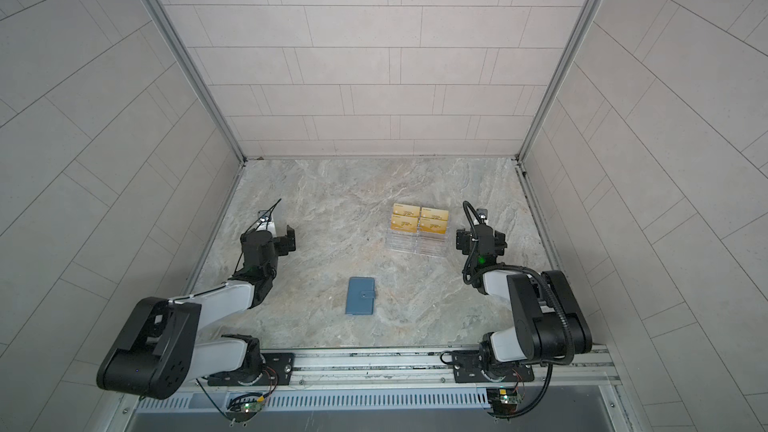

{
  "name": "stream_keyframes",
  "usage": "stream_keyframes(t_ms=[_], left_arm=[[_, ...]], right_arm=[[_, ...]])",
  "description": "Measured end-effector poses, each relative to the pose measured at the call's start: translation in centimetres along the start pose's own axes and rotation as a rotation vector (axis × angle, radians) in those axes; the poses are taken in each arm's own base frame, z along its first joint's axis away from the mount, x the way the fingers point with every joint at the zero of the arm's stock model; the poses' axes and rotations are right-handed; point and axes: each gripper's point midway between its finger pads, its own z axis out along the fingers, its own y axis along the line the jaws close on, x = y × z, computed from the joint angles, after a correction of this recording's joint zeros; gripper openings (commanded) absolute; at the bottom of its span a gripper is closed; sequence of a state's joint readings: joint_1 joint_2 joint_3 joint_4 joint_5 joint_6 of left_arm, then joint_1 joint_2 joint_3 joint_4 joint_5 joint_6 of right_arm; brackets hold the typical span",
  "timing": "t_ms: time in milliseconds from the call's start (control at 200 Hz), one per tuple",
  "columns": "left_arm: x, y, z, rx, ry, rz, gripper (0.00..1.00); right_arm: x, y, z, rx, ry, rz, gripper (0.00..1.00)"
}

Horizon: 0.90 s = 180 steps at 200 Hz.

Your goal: Put the credit cards into the card holder

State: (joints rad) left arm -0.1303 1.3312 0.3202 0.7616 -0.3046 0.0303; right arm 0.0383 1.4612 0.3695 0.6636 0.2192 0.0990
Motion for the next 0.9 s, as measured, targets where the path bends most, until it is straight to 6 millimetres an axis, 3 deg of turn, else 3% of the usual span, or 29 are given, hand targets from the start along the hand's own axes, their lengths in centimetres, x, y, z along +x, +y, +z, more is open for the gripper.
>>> stream_keyframes(t_ms=[85,155,330,901], left_arm=[[-0.5,-0.3,1.0,0.003,-0.035,-0.02,1.0],[0.4,-0.8,1.7,0.012,-0.015,-0.016,1.0],[0.8,-0.7,2.0,0.021,-0.007,-0.026,1.0],[-0.4,-0.9,2.0,0.037,-0.048,-0.043,1.0]], right_arm=[[-0.4,0.3,0.6,-0.005,-0.011,0.004,1.0],[-0.9,0.5,0.9,-0.01,-0.02,0.006,1.0],[-2.4,1.1,1.1,-0.028,-0.05,0.008,1.0],[-2.3,1.4,1.0,-0.038,-0.05,-0.006,1.0]])
